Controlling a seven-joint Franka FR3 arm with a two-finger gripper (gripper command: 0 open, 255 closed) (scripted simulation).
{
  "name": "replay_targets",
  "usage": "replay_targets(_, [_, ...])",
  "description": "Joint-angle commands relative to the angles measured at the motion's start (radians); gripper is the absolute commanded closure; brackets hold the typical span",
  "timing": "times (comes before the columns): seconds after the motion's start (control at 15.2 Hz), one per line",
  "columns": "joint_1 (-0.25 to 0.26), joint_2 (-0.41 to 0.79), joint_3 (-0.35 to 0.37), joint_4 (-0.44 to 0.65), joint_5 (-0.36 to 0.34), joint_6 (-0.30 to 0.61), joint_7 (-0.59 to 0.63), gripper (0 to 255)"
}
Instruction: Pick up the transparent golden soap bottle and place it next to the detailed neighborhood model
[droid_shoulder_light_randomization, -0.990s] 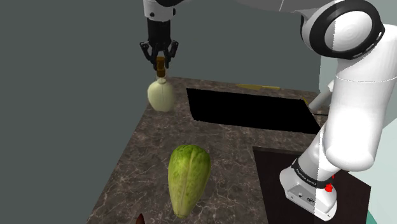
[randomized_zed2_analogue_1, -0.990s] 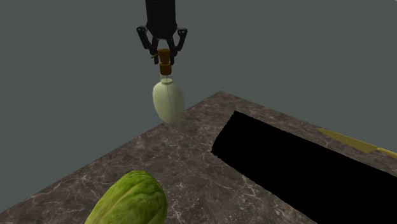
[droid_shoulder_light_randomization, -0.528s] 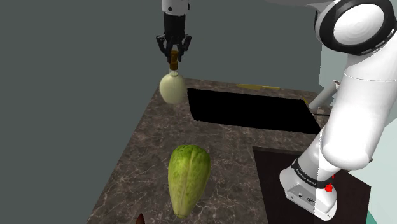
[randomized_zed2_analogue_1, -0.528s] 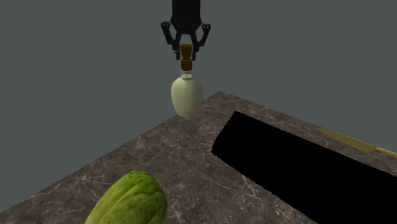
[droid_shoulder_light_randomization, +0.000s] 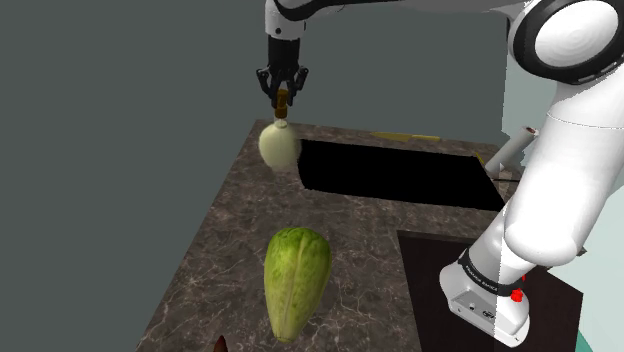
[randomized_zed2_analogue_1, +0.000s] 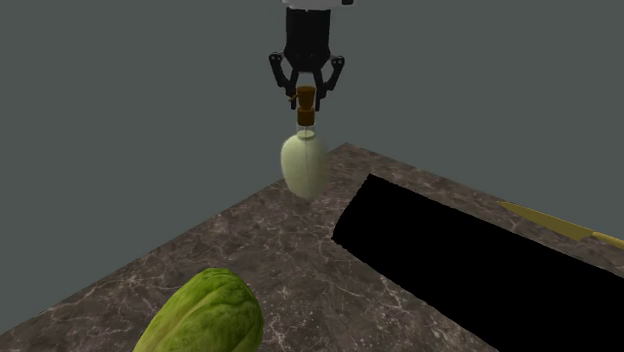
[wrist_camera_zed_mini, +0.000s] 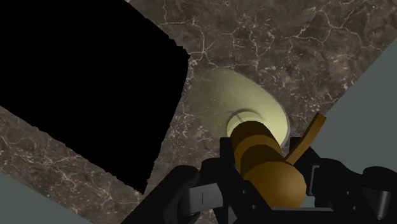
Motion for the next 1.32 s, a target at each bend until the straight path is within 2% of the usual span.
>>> replay_targets(0.0, [0.0,0.002,0.0,-0.023,-0.001,0.026,0.0,255])
replay_targets(0.86, [-0.002,0.021,-0.003,-0.173,-0.006,0.194,0.0,255])
replay_targets(1.25, [-0.002,0.023,-0.004,-0.179,-0.007,0.203,0.0,255])
